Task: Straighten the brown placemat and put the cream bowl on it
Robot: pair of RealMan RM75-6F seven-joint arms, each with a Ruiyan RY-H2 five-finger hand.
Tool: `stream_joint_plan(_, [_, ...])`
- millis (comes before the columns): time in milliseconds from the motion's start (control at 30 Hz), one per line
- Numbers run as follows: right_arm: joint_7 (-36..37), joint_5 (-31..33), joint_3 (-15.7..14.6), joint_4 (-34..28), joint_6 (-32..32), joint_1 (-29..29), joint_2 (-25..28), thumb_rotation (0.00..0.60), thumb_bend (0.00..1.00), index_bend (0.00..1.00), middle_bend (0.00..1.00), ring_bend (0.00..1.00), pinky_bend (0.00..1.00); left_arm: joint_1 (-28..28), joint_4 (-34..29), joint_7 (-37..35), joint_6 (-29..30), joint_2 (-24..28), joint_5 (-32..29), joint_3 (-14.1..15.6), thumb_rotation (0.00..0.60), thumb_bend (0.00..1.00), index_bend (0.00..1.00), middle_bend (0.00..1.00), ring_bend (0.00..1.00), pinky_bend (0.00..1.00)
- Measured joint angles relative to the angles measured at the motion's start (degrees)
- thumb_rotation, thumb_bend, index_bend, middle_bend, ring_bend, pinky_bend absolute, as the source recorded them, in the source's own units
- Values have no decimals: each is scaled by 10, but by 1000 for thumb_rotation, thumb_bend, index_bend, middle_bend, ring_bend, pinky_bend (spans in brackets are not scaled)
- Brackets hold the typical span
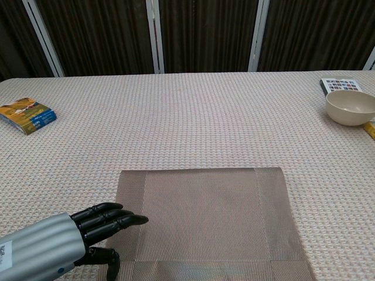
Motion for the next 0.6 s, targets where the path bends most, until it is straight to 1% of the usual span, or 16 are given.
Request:
stream_joint_plan(500, [-3, 1, 2, -1, 1, -1, 0, 600, 0, 0, 0, 0, 0, -11, -12, 10, -2, -1, -7, -2, 600, 328, 471, 0, 0, 0])
stream_joint_plan(600, [-2, 1, 2, -1, 1, -2, 1, 600, 0, 0, 0, 0, 0, -13, -13, 12, -6, -2, -9, -1, 600, 403, 480, 0, 0, 0])
